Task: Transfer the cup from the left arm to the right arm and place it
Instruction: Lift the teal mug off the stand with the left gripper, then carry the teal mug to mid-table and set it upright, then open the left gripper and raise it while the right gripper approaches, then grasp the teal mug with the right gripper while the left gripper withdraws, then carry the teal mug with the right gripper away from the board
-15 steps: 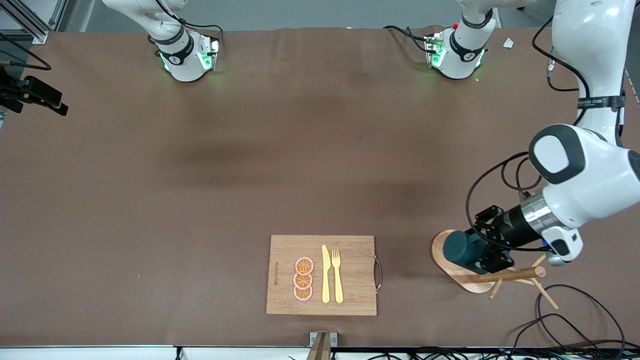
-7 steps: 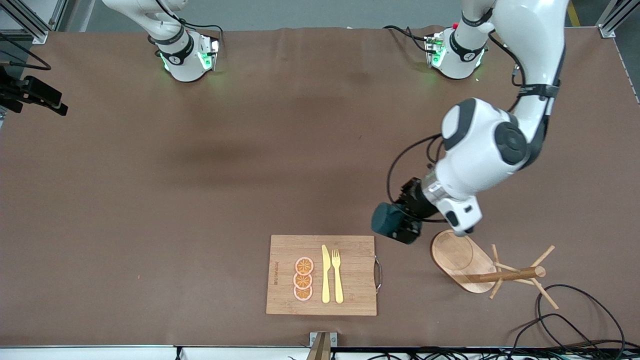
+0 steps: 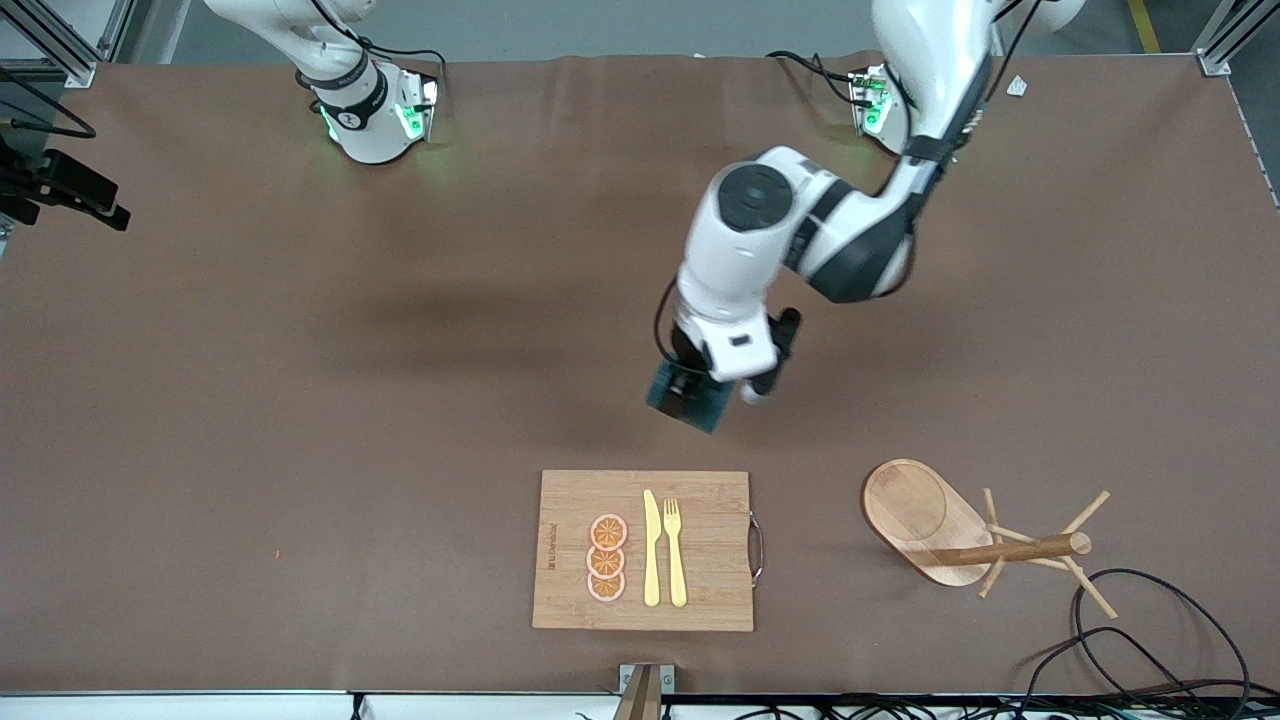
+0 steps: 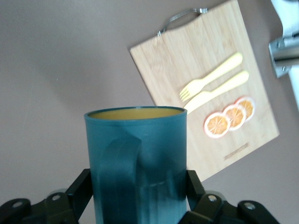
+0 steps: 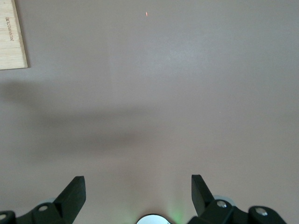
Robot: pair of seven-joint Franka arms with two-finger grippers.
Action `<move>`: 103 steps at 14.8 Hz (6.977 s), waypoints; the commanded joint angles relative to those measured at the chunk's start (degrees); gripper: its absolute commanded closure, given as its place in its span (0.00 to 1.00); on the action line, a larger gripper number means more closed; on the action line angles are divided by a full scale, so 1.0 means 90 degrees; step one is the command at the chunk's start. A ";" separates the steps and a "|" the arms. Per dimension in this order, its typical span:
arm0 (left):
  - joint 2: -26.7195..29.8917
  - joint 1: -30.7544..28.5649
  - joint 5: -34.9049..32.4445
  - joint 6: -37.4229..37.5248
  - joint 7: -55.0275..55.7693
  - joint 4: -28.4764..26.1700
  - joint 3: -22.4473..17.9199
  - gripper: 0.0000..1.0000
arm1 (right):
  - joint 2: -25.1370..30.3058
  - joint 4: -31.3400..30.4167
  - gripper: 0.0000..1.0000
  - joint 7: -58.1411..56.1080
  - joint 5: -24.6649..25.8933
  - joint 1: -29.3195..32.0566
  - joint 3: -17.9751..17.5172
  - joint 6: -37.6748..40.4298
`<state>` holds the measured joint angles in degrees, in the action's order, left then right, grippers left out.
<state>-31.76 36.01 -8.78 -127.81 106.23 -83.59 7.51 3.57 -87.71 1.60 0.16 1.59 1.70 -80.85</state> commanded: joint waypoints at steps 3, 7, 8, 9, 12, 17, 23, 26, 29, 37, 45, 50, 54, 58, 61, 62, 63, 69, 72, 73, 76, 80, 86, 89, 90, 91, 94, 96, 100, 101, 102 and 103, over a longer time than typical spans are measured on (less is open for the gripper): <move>-0.0397 0.0919 -0.1561 0.0177 0.0548 0.0196 -0.0132 0.27 | -0.0152 -0.0020 0.00 0.0007 -0.0057 0.0146 -0.0042 -0.0021; -0.0865 0.1554 -0.2849 0.0383 0.1056 0.0205 -0.0132 0.27 | -0.0289 -0.0010 0.00 -0.0022 -0.0018 0.0136 -0.0042 -0.0060; -0.1002 0.1691 -0.3278 0.0403 0.1368 0.0205 -0.0141 0.27 | -0.0299 0.0019 0.00 -0.0051 -0.0017 0.0126 -0.0042 -0.0070; -0.1129 0.1847 -0.3737 0.0577 0.1641 0.0205 -0.0190 0.27 | -0.0357 0.0029 0.00 -0.0051 -0.0037 0.0126 -0.0042 -0.0079; -0.1325 0.2209 -0.4628 0.1124 0.1917 0.0186 -0.0200 0.27 | -0.0475 0.0087 0.00 -0.0071 -0.0018 0.0126 -0.0042 -0.0079; -0.1773 0.2541 -0.6325 0.1262 0.2755 0.0186 -0.0200 0.27 | -0.0485 0.0087 0.00 -0.0081 -0.0008 0.0116 -0.0042 -0.0079; -0.2477 0.2629 -0.8544 0.1457 0.3635 0.0166 -0.0190 0.26 | -0.0475 0.0088 0.00 -0.0081 -0.0008 0.0097 -0.0042 -0.0099; -0.2643 0.2766 -0.8877 0.1603 0.3734 0.0157 -0.0190 0.23 | -0.0475 0.0088 0.00 -0.0081 -0.0008 0.0077 -0.0042 -0.0118; -0.2936 0.2864 -0.9481 0.1691 0.3695 0.0157 -0.0190 0.22 | -0.0485 0.0088 0.00 -0.0081 -0.0017 0.0077 -0.0042 -0.0128; -0.2908 0.3254 -0.8764 0.2130 0.3753 0.0000 0.0102 0.00 | -0.0553 0.0088 0.00 -0.0081 -0.0027 0.0087 -0.0042 -0.0333; -0.1865 0.3548 -0.6724 0.3029 0.3666 0.0049 0.0786 0.00 | -0.1070 0.0087 0.00 -0.0090 -0.0008 0.0126 -0.0042 -0.0694; -0.0527 0.3168 -0.5297 0.3030 0.3159 -0.0009 0.0786 0.00 | -0.1538 0.0058 0.00 -0.0110 -0.0008 0.0068 -0.0052 -0.0949; 0.0470 0.2310 -0.4066 0.3020 0.1862 -0.0009 0.0786 0.00 | -0.1842 -0.0020 0.00 -0.0071 -0.0095 -0.0156 -0.0062 -0.1144; 0.0939 0.1178 -0.3402 0.3020 0.0526 0.0039 0.0796 0.00 | -0.1979 -0.0477 0.00 0.0445 -0.0503 -0.0537 -0.0071 -0.1601; 0.1155 0.0201 -0.2591 0.3020 -0.0705 0.0049 0.0796 0.00 | -0.1959 -0.1063 0.00 0.0903 -0.0867 -0.0888 -0.0071 -0.2148; 0.1155 -0.0160 -0.2444 0.3001 -0.1241 0.0078 0.0806 0.00 | -0.1959 -0.1142 0.00 0.1186 -0.0877 -0.1102 -0.0071 -0.2256; 0.1165 -0.0521 -0.2249 0.2991 -0.1875 0.0098 0.0815 0.00 | -0.1959 -0.1259 0.00 0.1450 -0.0877 -0.1327 -0.0071 -0.2412; 0.1252 -0.2202 -0.1096 0.2922 -0.5362 0.0489 0.0816 0.00 | -0.2076 -0.2080 0.00 0.3061 -0.1219 -0.2791 -0.0071 -0.4129; 0.1399 -0.2798 -0.0978 0.2942 -0.6527 0.0489 0.0825 0.00 | -0.2427 -0.2090 0.00 0.3591 -0.1219 -0.3397 -0.0071 -0.4755; 0.1525 -0.2877 -0.0862 0.2961 -0.6752 0.0489 0.0806 0.00 | -0.2544 -0.2090 0.00 0.3620 -0.1219 -0.3554 -0.0071 -0.4989; 0.1867 -0.3443 -0.0228 0.3127 -0.7708 0.0489 0.0806 0.00 | -0.2808 -0.2071 0.00 0.3883 -0.1219 -0.3896 -0.0071 -0.5508; 0.2238 -0.3815 0.0360 0.3682 -0.8823 0.0479 0.0738 0.00 | -0.3208 -0.2032 0.01 0.4070 -0.1189 -0.4219 -0.0062 -0.5957; 0.3146 -0.3874 0.0429 0.4250 -1.0561 -0.0106 0.0298 0.00 | -0.3609 -0.1876 0.20 0.3963 -0.1024 -0.4434 -0.0062 -0.6193; 0.3479 -0.3913 0.0429 0.4493 -1.1227 -0.0380 0.0181 0.00 | -0.3697 -0.1856 0.38 0.3953 -0.0877 -0.4464 -0.0062 -0.6193; 0.3518 -0.3923 0.0438 0.4533 -1.1227 -0.0400 0.0152 0.00 | -0.3707 -0.1856 0.45 0.3943 -0.0877 -0.4512 -0.0062 -0.6193; 0.3548 -0.3923 0.0448 0.4650 -1.1324 -0.0381 0.0093 0.00 | -0.3756 -0.1856 0.55 0.3856 -0.0857 -0.4542 -0.0062 -0.6202; 0.3636 -0.3933 0.0565 0.4700 -1.1364 -0.0400 -0.0034 0.00 | -0.3766 -0.1866 0.84 0.3718 -0.0847 -0.4600 -0.0062 -0.6359; 0.3645 -0.3894 0.0575 0.4700 -1.1267 -0.0478 -0.0005 0.00 | -0.3766 -0.1856 1.00 0.3631 -0.0847 -0.4620 -0.0062 -0.6349; 0.3606 -0.3913 0.0809 0.4651 -1.1314 -0.0468 0.0034 0.00 | -0.3669 -0.1866 1.00 0.2199 -0.0838 -0.4445 -0.0033 -0.6165; 0.3616 -0.3913 0.0809 0.4660 -1.1325 -0.0468 0.0034 0.00 | -0.3562 -0.1866 1.00 0.1663 -0.0828 -0.4290 -0.0032 -0.5912; 0.3626 -0.3904 0.0809 0.4661 -1.1325 -0.0468 0.0034 0.00 | -0.3445 -0.1866 1.00 0.1194 -0.0828 -0.4143 -0.0032 -0.5687; 0.3636 -0.3884 0.0819 0.4670 -1.1257 -0.0478 0.0054 0.00 | -0.3347 -0.1914 1.00 0.0764 -0.0828 -0.4006 -0.0032 -0.5617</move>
<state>-0.43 1.28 -2.52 -85.61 5.21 -86.77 7.73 -29.62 -104.00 15.86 -7.97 -37.55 1.96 -134.14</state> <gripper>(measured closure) 0.000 0.960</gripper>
